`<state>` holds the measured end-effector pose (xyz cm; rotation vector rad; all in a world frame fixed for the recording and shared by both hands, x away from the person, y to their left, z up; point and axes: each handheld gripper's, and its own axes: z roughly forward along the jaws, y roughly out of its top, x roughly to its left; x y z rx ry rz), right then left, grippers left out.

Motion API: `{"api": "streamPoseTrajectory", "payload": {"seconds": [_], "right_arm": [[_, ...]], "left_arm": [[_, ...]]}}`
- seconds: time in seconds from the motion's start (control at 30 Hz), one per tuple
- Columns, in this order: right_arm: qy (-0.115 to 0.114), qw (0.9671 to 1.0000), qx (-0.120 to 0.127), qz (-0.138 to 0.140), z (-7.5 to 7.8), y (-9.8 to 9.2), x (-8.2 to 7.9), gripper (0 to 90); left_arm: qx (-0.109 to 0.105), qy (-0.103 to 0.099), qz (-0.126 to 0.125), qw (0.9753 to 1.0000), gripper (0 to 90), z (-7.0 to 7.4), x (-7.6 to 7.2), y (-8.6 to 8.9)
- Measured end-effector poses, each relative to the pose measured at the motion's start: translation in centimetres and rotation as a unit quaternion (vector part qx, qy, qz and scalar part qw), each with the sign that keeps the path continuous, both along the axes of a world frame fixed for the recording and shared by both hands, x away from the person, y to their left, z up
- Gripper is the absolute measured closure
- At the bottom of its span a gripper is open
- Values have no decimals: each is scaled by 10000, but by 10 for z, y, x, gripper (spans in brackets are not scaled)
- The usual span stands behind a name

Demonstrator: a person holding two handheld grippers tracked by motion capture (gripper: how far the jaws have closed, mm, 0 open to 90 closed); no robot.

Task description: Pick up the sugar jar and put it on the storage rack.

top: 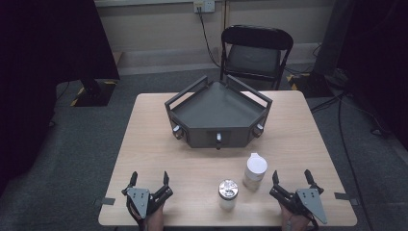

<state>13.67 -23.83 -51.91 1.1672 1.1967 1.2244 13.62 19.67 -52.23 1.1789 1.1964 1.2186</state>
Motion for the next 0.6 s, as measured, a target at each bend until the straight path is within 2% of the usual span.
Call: {"api": "streamPoseTrajectory", "payload": {"seconds": [0.6], "right_arm": [[1, 10000, 7, 7, 0, 0, 0, 0]], "left_arm": [[-1, -2, -24, 10000, 0, 0, 0, 1]]}}
